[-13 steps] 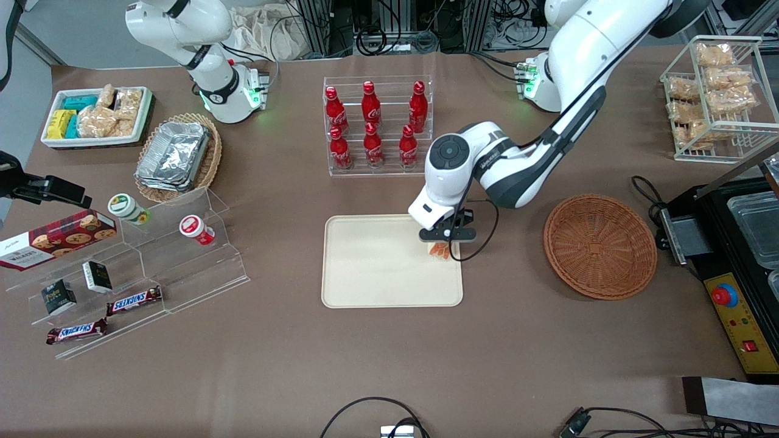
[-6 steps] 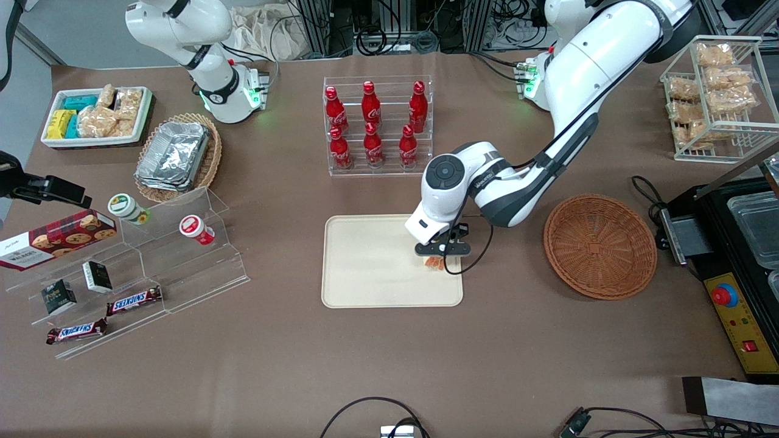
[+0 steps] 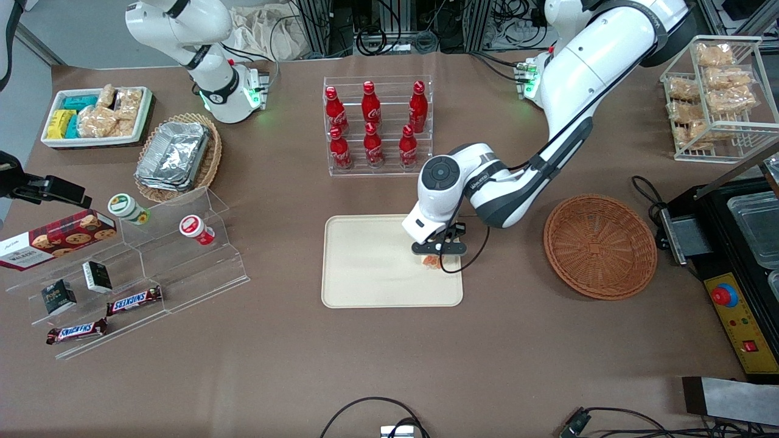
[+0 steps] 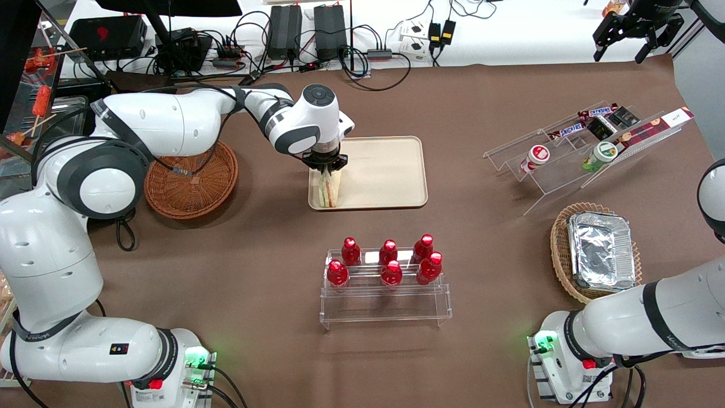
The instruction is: Place sandwich from basket to tray
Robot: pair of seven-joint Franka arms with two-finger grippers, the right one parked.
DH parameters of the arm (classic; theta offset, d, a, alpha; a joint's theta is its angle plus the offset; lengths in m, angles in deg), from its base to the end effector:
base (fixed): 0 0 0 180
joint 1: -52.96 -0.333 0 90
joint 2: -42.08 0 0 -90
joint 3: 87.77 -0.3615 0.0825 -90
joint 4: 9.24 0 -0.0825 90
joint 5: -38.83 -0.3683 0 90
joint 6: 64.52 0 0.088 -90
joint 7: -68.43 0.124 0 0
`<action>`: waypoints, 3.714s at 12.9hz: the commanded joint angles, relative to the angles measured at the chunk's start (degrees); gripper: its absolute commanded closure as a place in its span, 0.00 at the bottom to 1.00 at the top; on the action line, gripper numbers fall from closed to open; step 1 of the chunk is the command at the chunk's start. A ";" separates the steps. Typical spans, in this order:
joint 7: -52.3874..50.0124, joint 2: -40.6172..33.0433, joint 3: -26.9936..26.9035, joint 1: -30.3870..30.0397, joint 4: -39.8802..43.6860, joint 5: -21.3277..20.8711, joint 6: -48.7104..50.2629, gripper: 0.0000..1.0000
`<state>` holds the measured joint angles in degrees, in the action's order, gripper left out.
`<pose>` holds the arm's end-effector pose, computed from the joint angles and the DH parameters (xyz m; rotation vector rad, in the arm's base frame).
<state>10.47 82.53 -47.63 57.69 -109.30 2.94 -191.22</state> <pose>0.5328 -0.4081 0.2665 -3.0885 0.0831 -0.0420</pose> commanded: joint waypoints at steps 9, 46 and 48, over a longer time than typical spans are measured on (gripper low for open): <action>-1.28 -3.53 0.12 -2.18 5.57 3.79 5.13 0.00; 46.36 -39.04 -32.04 -8.16 12.97 33.51 38.28 0.00; 46.27 -39.75 -32.84 -7.63 11.20 33.69 37.49 0.00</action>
<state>56.00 44.80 -78.45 48.54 -94.88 35.69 -152.79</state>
